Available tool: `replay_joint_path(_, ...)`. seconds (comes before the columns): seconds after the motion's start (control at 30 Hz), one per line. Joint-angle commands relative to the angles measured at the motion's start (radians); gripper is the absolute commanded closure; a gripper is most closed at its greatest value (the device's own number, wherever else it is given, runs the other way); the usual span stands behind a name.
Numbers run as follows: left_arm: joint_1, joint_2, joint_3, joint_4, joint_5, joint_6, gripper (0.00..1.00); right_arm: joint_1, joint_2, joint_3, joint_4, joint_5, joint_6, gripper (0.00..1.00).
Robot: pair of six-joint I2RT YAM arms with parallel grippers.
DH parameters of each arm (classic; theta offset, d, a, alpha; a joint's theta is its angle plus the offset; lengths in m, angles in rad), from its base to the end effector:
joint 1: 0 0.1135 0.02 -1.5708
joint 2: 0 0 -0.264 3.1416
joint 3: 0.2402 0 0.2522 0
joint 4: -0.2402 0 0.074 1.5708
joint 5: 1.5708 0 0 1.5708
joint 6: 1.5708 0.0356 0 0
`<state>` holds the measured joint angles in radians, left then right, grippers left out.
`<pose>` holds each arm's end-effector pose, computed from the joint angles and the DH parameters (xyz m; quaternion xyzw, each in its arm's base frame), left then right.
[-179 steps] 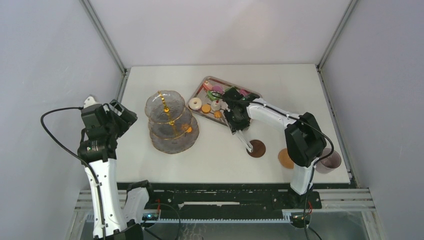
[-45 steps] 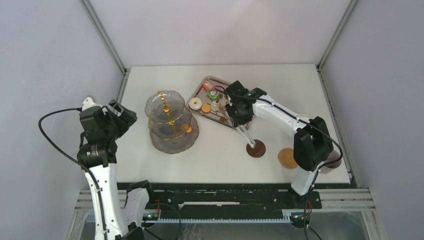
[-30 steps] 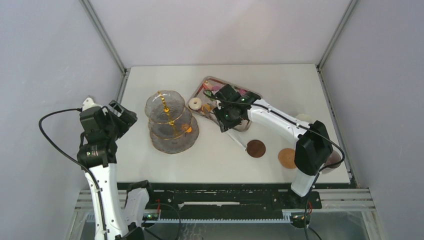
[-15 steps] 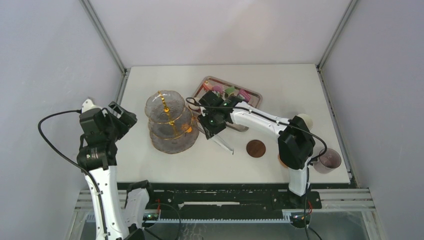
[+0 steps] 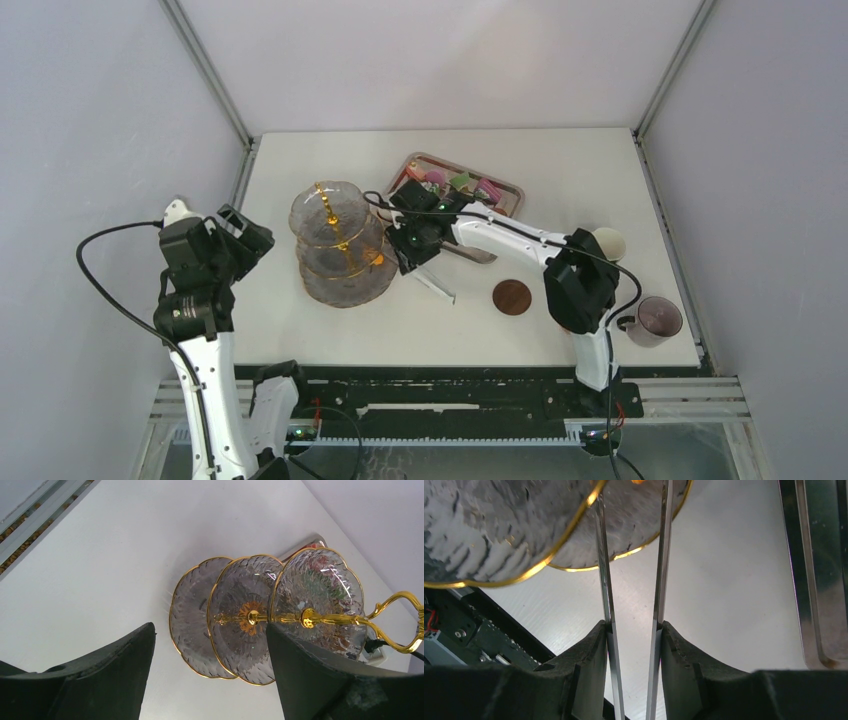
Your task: Serve the afternoon tea
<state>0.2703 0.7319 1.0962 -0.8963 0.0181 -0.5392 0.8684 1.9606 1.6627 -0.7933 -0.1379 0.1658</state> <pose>0.1212 0.0329 0.3777 -0.3377 0.7997 -0.0743 0.4908 0.2692 0.3257 0.2462 -0.3488 0.9043 0.1753 0.1729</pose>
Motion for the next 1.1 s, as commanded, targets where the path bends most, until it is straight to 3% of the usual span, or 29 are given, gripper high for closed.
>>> replay_joint_path(0.0, -0.002, -0.014, 0.033, 0.001, -0.013, 0.028, 0.14, 0.009, 0.042, 0.093, 0.096, -0.045, 0.026, 0.70)
replay_joint_path(0.17, -0.001, -0.020, 0.029, -0.004, -0.018, 0.028, 0.14, 0.011, 0.092, 0.140, 0.137, -0.056, 0.024, 0.67)
replay_joint_path(0.37, -0.001, -0.021, 0.029, -0.005, -0.017, 0.027, 0.14, 0.015, 0.109, 0.165, 0.111, -0.050, 0.020, 0.49)
replay_joint_path(0.6, -0.001, -0.018, 0.030, -0.003, -0.014, 0.025, 0.14, 0.018, 0.102, 0.160, 0.104, -0.035, 0.018, 0.45)
replay_joint_path(0.77, -0.002, -0.022, 0.027, -0.005, -0.014, 0.025, 0.14, 0.017, 0.060, 0.111, 0.114, -0.008, 0.025, 0.48)
replay_joint_path(1.07, -0.002, -0.034, 0.011, -0.006, -0.012, 0.021, 0.14, -0.012, -0.136, -0.081, 0.174, 0.057, 0.032, 0.74)
